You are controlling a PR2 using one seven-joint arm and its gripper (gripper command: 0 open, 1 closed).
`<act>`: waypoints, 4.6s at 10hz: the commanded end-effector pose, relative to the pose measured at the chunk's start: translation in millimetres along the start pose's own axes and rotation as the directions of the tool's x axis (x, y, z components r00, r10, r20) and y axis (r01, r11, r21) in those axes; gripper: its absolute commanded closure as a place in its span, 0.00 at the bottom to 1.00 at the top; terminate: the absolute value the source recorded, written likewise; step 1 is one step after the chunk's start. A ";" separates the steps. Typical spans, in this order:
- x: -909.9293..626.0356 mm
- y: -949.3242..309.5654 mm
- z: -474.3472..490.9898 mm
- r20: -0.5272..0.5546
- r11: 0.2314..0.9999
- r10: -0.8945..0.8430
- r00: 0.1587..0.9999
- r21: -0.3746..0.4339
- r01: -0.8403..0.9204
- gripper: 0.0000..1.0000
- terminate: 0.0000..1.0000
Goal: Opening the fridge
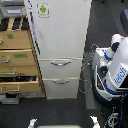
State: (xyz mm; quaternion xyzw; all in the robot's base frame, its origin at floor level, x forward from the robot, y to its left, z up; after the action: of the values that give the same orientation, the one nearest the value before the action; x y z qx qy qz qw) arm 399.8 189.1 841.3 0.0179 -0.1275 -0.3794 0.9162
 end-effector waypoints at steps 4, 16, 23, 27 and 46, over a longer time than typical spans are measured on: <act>22.6 22.7 -13.1 -0.178 0.962 0.016 0.984 -0.264 -0.064 0.00 0.00; 185.4 141.0 21.4 -0.008 0.970 0.142 0.990 -0.197 -0.141 0.00 0.00; 209.9 334.9 53.9 -0.099 0.823 0.557 0.824 -0.064 -0.564 0.00 0.00; 232.9 412.5 81.8 -0.098 0.749 0.659 0.746 -0.013 -0.663 0.00 0.00; 318.8 469.2 39.6 -0.223 0.778 0.592 0.774 -0.092 -0.622 1.00 0.00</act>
State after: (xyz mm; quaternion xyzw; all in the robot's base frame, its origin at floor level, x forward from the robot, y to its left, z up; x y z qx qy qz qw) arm 907.4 307.7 1087.7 -0.0435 -0.0439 -0.0580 0.9964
